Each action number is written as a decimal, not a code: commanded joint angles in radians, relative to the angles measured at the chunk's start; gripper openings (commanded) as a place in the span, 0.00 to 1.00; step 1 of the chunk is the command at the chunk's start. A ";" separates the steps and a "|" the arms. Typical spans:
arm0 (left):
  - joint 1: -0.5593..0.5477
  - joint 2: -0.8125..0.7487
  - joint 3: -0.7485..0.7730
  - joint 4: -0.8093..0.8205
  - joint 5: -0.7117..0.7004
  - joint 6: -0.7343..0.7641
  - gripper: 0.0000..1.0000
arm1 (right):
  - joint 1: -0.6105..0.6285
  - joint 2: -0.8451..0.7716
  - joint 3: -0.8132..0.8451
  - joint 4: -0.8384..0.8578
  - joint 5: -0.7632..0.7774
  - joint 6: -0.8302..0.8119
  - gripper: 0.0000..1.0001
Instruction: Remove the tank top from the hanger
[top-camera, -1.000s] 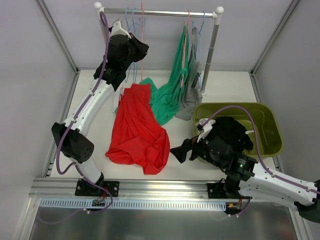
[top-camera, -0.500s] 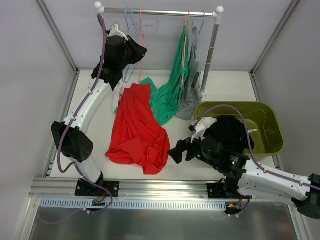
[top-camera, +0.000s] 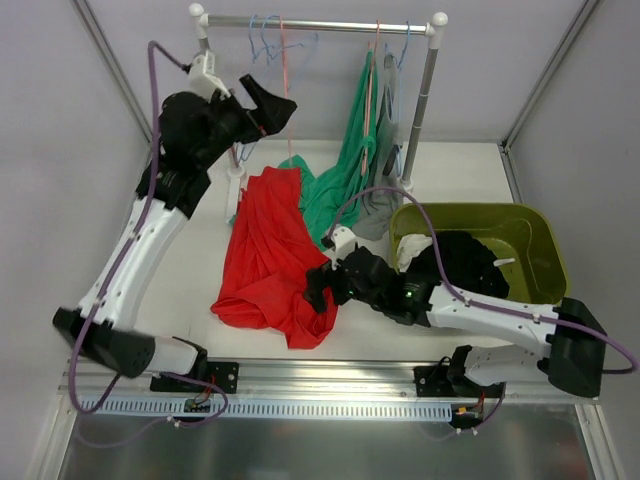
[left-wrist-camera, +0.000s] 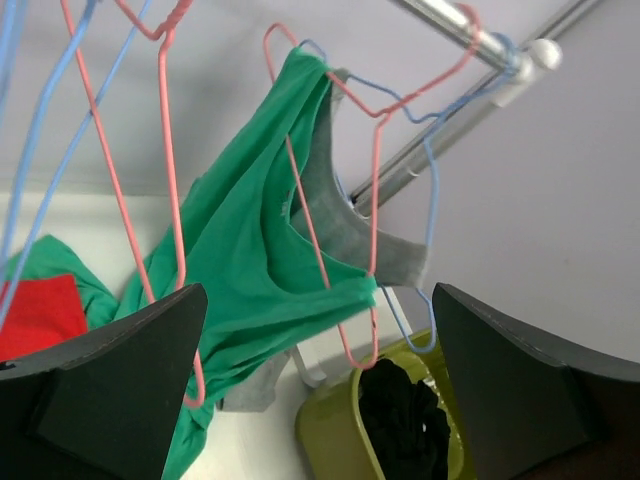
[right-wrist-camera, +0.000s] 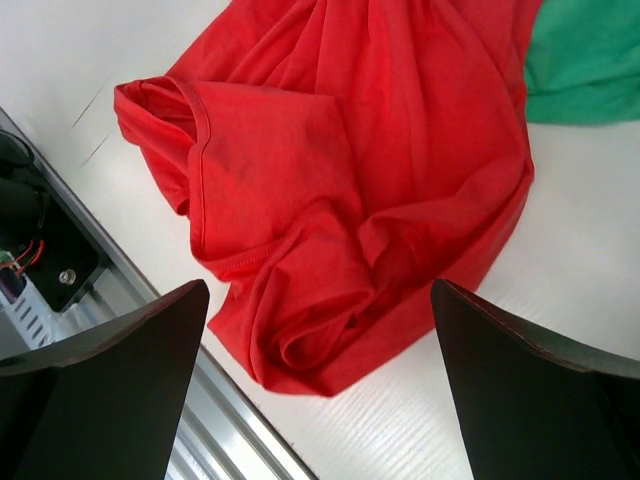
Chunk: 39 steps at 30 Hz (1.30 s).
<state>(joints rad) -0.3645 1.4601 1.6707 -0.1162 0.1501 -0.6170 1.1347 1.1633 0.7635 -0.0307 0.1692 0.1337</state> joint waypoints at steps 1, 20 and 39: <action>0.010 -0.219 -0.138 0.015 -0.038 0.082 0.99 | 0.002 0.120 0.106 -0.001 0.033 -0.052 0.99; 0.010 -1.143 -0.767 -0.545 -0.218 0.305 0.99 | 0.103 0.987 0.651 -0.365 0.191 0.033 0.92; 0.012 -1.310 -0.936 -0.533 -0.380 0.307 0.99 | 0.057 0.276 0.654 -0.143 0.148 -0.296 0.00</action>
<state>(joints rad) -0.3645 0.1898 0.7376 -0.6670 -0.1738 -0.3210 1.2201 1.5597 1.3396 -0.2317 0.2733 -0.0669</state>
